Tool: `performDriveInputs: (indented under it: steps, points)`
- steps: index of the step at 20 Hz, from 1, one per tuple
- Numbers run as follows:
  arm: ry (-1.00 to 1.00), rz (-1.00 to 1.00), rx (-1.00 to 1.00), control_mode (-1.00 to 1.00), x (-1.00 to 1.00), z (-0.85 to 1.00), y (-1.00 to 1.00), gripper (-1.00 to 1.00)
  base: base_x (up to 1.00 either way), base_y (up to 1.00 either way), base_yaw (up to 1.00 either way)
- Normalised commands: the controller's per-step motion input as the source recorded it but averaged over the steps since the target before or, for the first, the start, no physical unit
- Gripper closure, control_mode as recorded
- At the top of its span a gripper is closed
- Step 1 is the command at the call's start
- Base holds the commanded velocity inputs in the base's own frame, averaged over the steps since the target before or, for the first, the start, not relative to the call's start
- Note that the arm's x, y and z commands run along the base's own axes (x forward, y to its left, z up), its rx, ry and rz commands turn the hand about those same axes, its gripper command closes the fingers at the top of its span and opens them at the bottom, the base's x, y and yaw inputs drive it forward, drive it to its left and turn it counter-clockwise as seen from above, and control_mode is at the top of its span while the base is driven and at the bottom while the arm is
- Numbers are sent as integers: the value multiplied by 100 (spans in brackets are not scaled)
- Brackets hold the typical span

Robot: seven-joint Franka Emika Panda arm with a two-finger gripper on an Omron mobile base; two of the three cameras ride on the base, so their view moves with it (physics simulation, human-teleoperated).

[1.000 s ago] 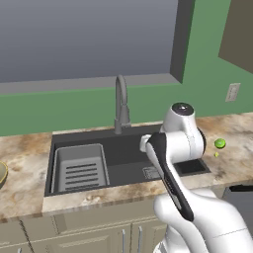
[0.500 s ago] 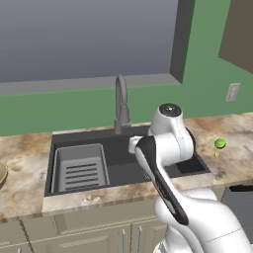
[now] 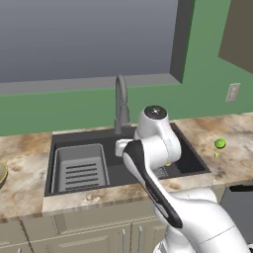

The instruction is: Remove the kiwi and lemon wedge from the sink. Then move the bowl and cup from the counter to the sink for washing.

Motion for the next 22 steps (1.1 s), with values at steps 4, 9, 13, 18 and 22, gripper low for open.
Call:
performDriveInputs:
  steps: [4, 9, 13, 18, 22]
  points:
    - [0, 7, 0, -100, 0, 1, 41, -100, 0, 0, 0]
    - [0, 8, 0, -100, 0, 6, 41, -100, 0, 0, 0]
    - [0, 8, 0, -100, -1, 8, 39, -100, 0, 0, 0]
    - [0, 10, 0, -100, -1, 10, 37, -100, 0, 0, 0]
    - [0, 9, 0, -100, -2, 12, 37, -100, 0, 0, 0]
